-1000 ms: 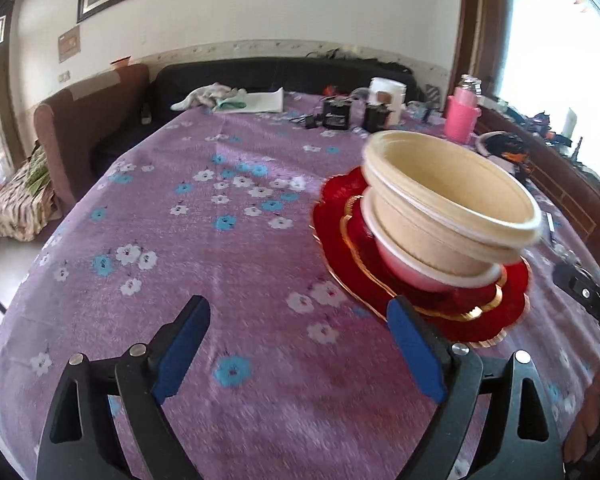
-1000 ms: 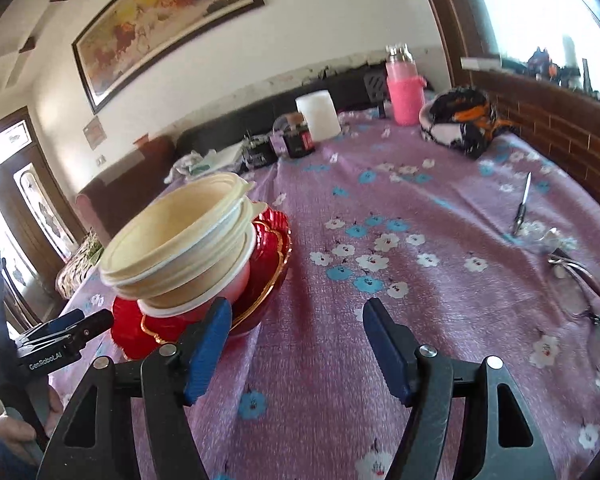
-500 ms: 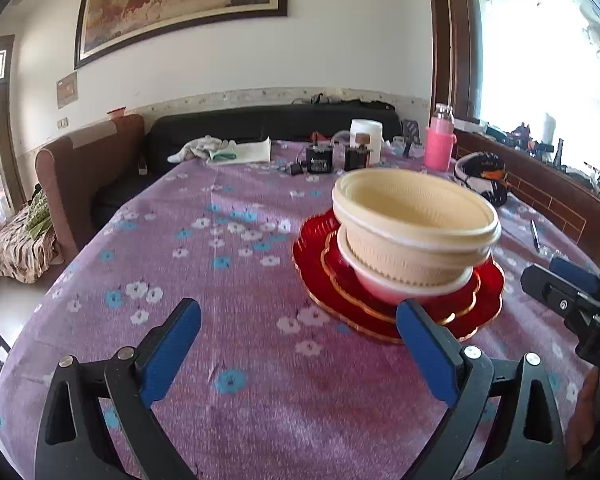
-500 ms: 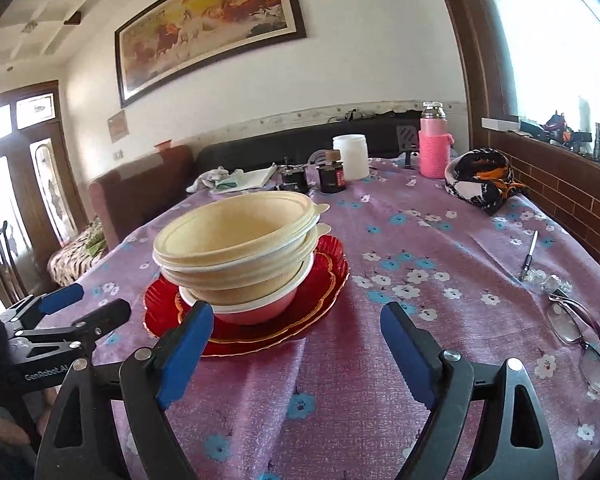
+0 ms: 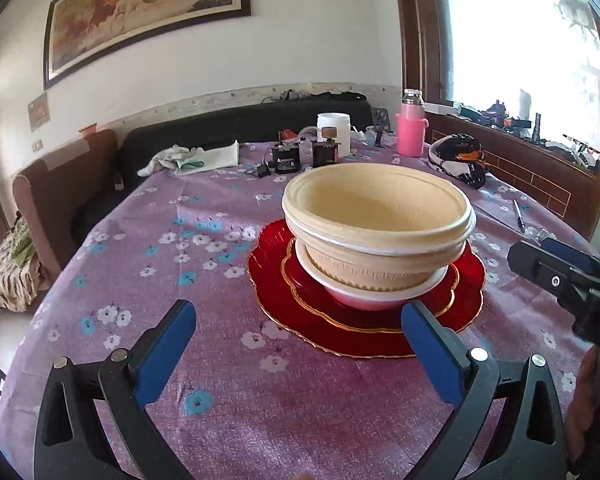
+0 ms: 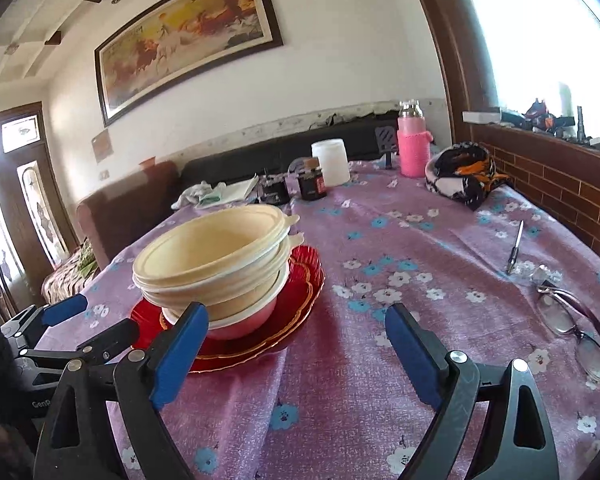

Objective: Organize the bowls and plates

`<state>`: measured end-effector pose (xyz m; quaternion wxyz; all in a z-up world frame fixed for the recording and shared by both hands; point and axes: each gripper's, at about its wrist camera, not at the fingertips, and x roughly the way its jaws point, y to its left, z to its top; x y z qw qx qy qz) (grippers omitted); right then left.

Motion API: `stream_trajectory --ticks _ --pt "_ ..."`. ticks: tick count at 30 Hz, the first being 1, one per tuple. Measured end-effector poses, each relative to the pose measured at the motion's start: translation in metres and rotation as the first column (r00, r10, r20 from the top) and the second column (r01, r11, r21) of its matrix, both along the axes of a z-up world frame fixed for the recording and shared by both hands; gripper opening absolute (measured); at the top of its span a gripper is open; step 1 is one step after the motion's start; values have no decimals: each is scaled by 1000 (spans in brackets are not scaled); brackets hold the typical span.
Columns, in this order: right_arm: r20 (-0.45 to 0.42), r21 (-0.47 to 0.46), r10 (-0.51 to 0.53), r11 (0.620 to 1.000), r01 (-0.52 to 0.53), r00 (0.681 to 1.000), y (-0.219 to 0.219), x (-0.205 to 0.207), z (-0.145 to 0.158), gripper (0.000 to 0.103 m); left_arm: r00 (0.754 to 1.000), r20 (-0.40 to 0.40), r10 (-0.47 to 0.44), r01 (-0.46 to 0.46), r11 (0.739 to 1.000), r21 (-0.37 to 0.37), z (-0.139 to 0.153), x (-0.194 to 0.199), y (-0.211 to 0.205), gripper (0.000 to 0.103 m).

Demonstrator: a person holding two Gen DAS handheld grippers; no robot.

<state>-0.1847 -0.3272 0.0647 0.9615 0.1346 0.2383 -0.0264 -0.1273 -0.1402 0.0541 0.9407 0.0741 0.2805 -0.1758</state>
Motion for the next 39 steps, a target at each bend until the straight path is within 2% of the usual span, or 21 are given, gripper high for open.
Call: stream_trajectory --ticks 5,11,15,21,27,39 --pt "-7 34 -22 999 22 1000 -7 0 -3 93 998 -62 24 -25 1000 -13 -2 10 3 103" --pt "-19 33 -28 999 29 999 -8 2 -3 93 995 -1 99 -98 993 58 -1 4 -1 103" --pt "-19 34 -27 999 27 999 -8 2 -3 93 996 -16 89 -87 990 108 -2 6 -5 103" --pt "-17 37 -35 999 35 999 -9 1 -3 93 993 -51 110 -102 986 129 -4 12 -2 103" --pt "-31 53 -48 997 50 998 -13 2 -4 95 993 -35 112 -105 982 157 -5 9 -6 103" --pt "-26 59 -56 997 57 998 -14 0 -3 95 993 -51 111 -102 982 160 -6 12 -6 103"
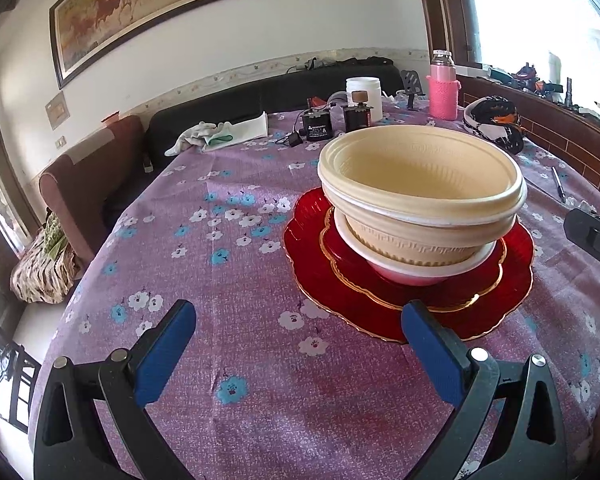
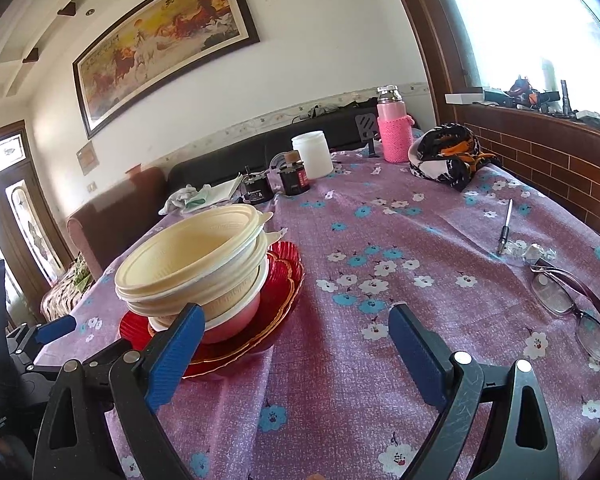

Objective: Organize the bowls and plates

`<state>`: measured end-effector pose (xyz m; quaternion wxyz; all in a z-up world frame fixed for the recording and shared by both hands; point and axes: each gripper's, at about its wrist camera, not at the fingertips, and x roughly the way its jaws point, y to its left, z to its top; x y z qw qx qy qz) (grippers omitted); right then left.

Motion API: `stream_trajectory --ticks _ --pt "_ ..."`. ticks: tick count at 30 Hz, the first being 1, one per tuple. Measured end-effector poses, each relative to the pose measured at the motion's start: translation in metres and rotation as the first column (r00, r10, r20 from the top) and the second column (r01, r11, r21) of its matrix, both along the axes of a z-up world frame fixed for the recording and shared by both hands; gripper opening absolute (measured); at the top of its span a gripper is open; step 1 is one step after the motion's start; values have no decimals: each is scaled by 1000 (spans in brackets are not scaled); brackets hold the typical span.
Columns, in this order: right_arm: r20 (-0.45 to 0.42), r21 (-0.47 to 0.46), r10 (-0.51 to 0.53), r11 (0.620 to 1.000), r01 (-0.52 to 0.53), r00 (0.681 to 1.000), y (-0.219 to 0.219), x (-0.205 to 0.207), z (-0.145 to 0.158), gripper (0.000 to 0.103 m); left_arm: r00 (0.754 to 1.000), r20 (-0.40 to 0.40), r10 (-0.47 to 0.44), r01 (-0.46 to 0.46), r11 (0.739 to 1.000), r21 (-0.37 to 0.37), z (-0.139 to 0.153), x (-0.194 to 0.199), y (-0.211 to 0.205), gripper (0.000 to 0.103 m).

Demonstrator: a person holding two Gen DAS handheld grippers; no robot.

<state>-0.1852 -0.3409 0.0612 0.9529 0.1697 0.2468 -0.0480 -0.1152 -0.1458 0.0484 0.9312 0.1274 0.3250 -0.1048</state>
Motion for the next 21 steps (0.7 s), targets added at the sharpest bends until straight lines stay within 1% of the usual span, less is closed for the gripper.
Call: stream_trajectory --ticks 21 --pt "-5 1 4 1000 -4 1000 0 1 -1 96 1000 -9 -1 1 1000 9 -2 1 -1 103"
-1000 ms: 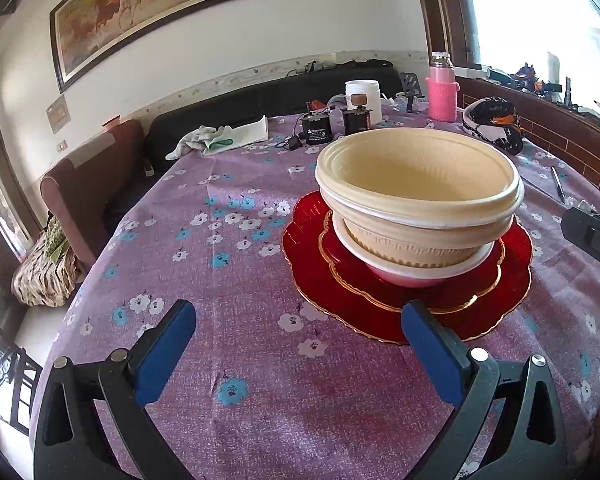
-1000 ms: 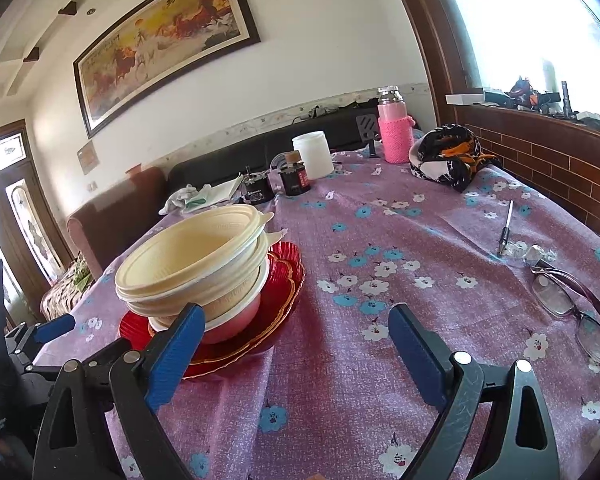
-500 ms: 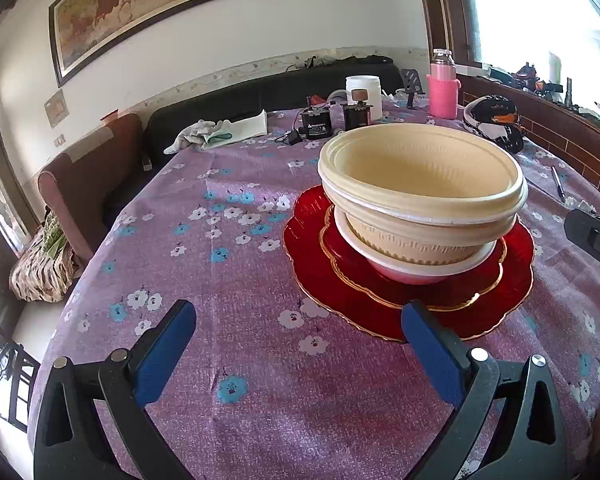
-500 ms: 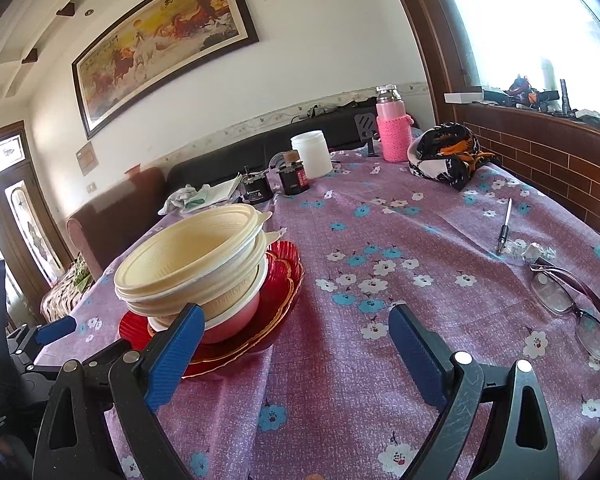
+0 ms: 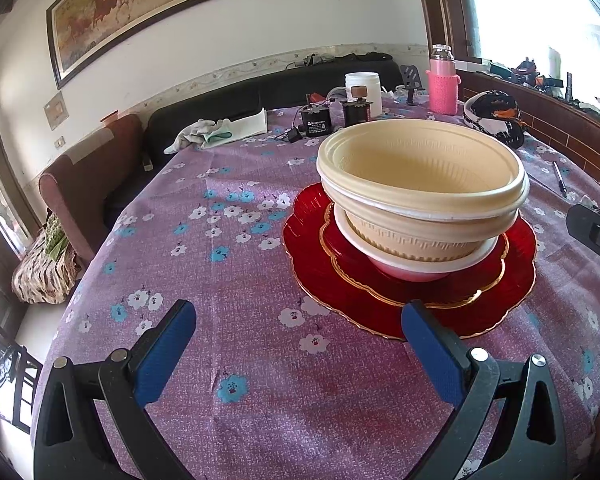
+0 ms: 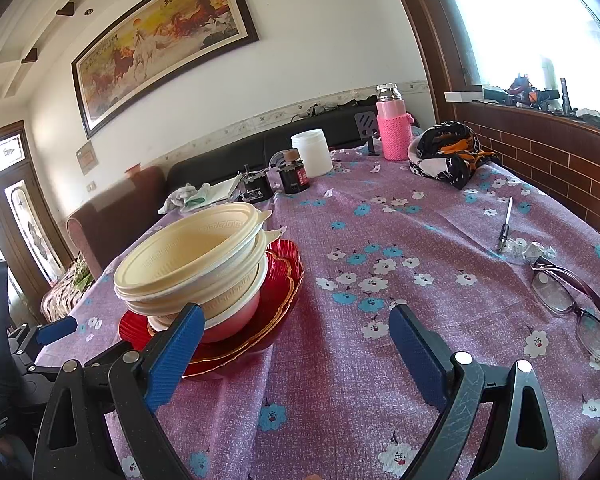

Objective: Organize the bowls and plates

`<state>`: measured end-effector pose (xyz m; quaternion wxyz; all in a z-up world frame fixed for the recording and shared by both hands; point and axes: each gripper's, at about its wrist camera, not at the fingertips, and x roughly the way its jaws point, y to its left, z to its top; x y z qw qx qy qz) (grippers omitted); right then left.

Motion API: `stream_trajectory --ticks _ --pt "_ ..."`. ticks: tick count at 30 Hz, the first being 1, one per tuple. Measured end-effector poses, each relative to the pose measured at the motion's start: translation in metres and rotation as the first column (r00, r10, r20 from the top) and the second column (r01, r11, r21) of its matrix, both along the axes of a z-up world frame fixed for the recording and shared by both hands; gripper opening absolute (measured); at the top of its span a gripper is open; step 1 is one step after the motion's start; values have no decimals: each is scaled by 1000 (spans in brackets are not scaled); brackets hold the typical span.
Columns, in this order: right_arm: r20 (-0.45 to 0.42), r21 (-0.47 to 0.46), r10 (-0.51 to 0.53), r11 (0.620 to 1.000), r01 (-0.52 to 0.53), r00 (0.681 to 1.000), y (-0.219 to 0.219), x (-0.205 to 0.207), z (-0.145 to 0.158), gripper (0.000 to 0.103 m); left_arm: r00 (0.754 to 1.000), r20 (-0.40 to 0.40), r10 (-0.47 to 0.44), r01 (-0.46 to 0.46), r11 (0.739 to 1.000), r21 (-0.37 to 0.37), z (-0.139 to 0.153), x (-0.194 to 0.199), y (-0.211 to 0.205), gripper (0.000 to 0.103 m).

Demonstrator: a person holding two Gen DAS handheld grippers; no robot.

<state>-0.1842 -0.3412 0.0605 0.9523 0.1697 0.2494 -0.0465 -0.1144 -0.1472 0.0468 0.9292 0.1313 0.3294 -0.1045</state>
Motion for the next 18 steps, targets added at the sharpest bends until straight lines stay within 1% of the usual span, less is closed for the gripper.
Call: stream_trajectory --ticks 18 --pt "-2 1 0 1000 0 1000 0 0 -1 96 1000 -3 -2 2 1000 -2 0 1 0 103"
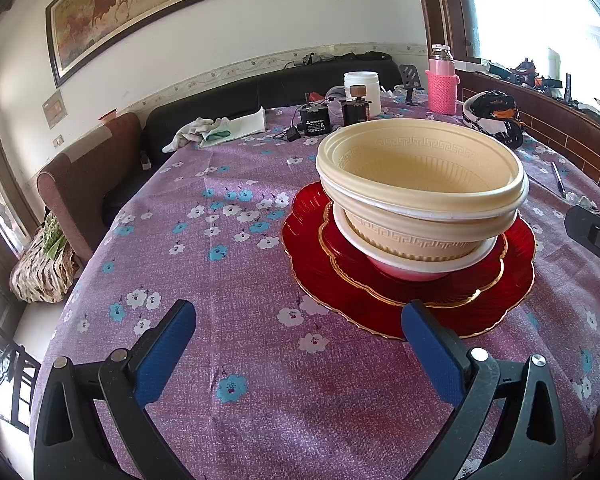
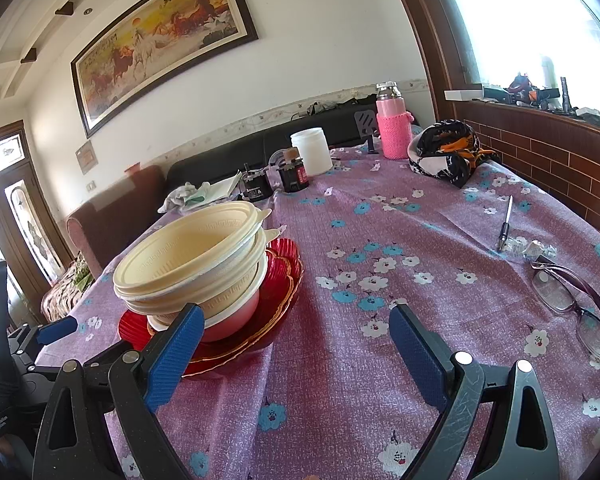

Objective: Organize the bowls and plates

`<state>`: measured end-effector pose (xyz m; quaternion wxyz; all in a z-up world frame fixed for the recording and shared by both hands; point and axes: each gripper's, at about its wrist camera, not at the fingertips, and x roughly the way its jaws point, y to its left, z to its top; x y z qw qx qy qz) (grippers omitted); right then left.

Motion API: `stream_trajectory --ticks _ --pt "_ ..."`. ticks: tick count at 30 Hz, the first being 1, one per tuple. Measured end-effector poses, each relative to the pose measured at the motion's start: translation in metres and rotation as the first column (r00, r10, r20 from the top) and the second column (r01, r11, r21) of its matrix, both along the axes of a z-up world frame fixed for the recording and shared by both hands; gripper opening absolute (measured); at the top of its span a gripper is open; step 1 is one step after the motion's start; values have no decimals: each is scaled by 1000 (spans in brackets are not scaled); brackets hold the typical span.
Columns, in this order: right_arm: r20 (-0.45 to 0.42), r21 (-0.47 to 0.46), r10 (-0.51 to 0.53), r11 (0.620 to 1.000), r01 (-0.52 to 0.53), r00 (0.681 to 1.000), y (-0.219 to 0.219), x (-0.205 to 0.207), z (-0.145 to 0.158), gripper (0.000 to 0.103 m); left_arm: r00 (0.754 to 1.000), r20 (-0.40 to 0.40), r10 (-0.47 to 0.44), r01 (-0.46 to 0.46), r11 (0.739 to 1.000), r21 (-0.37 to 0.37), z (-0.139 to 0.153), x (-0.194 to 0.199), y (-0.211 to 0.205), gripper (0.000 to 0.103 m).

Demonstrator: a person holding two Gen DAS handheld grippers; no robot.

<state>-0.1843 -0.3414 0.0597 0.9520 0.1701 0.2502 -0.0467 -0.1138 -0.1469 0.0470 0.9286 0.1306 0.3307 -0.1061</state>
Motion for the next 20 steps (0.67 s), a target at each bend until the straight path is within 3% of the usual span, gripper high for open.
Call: stream_trajectory --ticks 20 --pt "-6 1 -3 1000 3 1000 -1 1 -3 96 1000 6 7 -7 1000 5 -2 0 5 103"
